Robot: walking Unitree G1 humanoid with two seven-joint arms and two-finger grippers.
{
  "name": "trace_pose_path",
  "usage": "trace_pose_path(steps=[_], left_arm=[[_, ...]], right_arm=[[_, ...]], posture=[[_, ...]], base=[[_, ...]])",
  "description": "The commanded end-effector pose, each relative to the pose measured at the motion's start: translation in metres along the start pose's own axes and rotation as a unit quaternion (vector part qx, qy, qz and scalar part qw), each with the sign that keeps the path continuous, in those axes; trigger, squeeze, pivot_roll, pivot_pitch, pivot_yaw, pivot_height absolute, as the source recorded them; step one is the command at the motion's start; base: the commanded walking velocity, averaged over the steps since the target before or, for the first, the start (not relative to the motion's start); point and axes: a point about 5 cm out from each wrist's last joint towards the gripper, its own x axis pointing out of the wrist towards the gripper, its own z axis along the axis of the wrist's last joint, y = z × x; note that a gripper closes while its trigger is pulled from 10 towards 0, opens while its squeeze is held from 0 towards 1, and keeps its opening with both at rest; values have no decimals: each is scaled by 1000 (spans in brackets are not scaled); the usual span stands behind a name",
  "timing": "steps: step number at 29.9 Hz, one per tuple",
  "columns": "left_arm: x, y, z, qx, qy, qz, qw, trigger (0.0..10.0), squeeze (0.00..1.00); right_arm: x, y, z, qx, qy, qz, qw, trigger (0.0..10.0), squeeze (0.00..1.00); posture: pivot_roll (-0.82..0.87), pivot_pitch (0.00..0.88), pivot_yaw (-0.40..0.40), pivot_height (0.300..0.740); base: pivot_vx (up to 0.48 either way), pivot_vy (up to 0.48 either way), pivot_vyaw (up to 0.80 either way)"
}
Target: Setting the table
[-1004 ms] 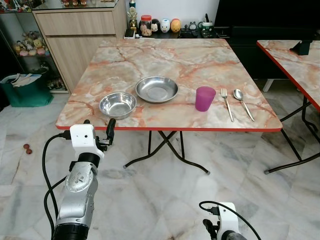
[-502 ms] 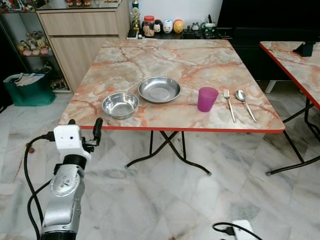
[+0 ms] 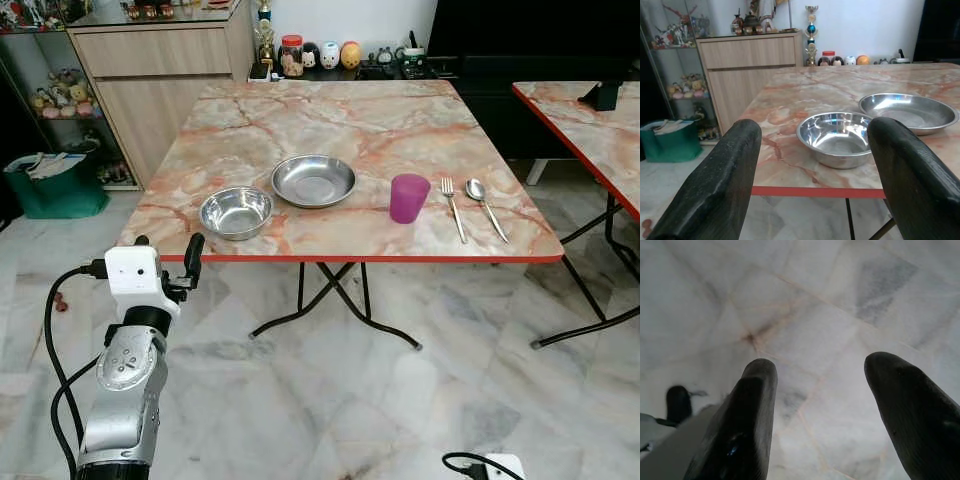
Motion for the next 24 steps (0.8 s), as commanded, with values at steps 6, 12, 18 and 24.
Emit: trace_pose_path(steps=[6,12,18,24], left_arm=[[-1,-1,7,0,-7,1,1000,10000,0],[6,-6,9,6,-1,-29,1000,10000,0],[8,6,10,4,-8,-7,1000,10000,0],[5,-1,-1,-16,-2,6,1000,10000,0]], right_arm=[[1,-8,14,13,-37,-12,999,10000,0],[-4,-17,11,11,-54,-25,998,10000,0],[-5,-8,1,11,-43,-13,999,10000,0],[-4,-7,7,-15,-50,6,999,10000,0]], posture=[[15,0,28,740],[9,0,88,740],[7,0,26,740],[-26,0,-42,740]], base=[[0,0,0],[0,0,0],[0,0,0],[0,0,0]])
